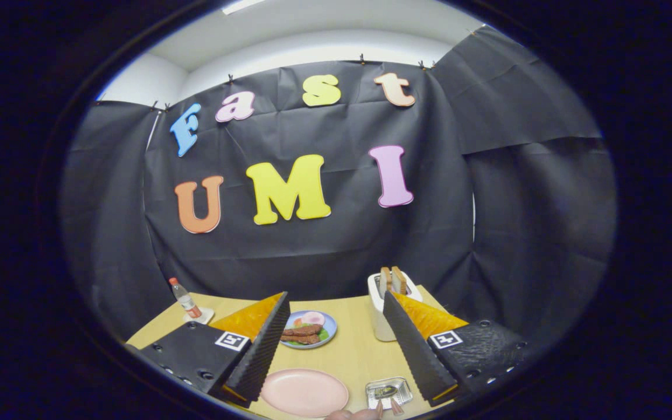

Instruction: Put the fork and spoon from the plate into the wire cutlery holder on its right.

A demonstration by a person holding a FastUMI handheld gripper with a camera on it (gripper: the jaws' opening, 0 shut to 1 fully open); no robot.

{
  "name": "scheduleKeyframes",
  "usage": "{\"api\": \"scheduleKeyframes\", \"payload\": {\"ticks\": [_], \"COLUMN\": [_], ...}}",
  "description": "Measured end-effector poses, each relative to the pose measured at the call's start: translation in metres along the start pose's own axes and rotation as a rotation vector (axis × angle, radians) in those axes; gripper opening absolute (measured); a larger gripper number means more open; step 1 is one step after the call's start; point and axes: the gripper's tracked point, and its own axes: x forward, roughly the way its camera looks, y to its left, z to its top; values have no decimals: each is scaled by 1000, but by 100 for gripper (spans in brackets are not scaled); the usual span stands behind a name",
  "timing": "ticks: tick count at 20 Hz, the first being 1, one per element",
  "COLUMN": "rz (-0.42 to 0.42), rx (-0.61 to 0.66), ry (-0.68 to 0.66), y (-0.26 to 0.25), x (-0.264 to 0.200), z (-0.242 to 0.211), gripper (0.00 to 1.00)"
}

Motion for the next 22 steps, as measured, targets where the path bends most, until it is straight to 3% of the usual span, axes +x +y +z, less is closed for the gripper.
{"api": "scheduleKeyframes", "payload": {"ticks": [10, 22], "rz": [70, 87], "rx": [-78, -105], "ry": [-57, -78], "y": [27, 36], "x": [-3, -13], "z": [6, 10], "gripper": [96, 96]}}
